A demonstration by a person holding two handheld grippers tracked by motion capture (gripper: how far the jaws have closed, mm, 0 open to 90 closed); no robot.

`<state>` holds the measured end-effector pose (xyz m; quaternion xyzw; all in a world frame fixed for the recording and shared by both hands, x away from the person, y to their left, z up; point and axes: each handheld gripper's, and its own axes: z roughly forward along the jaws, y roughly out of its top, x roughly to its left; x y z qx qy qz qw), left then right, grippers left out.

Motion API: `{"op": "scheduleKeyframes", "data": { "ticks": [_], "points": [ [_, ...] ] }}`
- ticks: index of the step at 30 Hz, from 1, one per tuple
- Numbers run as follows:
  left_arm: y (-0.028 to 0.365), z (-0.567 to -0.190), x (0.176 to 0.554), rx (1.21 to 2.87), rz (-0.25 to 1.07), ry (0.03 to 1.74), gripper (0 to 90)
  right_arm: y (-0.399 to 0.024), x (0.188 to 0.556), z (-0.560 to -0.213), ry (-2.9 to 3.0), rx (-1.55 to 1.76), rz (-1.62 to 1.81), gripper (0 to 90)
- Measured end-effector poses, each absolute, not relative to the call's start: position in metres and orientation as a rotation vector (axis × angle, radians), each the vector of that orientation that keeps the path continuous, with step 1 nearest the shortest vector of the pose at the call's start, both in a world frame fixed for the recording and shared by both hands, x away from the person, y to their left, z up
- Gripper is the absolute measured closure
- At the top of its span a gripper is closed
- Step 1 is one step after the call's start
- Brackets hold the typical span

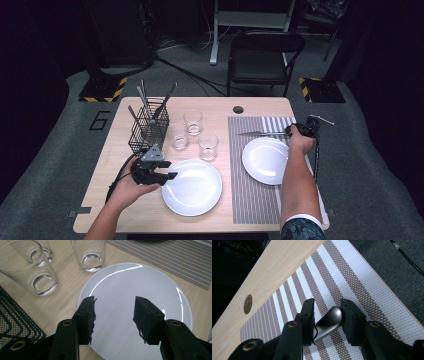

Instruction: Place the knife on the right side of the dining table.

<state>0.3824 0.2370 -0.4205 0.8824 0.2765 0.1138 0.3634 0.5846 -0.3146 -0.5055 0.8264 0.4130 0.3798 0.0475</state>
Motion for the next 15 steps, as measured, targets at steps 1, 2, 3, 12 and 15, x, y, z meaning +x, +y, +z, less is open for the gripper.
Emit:
{"op": "scheduleKeyframes", "data": {
  "ticks": [1, 2, 3, 12, 15],
  "points": [
    [0.2366, -0.4210, 0.3822, 2.266, 0.296, 0.713, 51.3, -0.3145, 0.5848, -0.5051, 1.262, 2.518, 1.156, 64.3],
    [0.2363, -0.4211, 0.3819, 2.265, 0.292, 0.717, 51.3, -0.3143, 0.5851, -0.5042, 1.268, 2.514, 1.150, 64.3],
    [0.2363, -0.4212, 0.3820, 2.265, 0.292, 0.717, 51.3, -0.3143, 0.5851, -0.5039, 1.272, 2.509, 1.144, 64.3],
    [0.2363, -0.4211, 0.3821, 2.273, 0.291, 0.713, 51.3, -0.3136, 0.5865, -0.5021, 1.311, 2.474, 1.105, 62.8],
    [0.2361, -0.4210, 0.3820, 2.271, 0.289, 0.714, 51.3, -0.3137, 0.5864, -0.5019, 1.306, 2.474, 1.106, 62.8]
  ]
}}
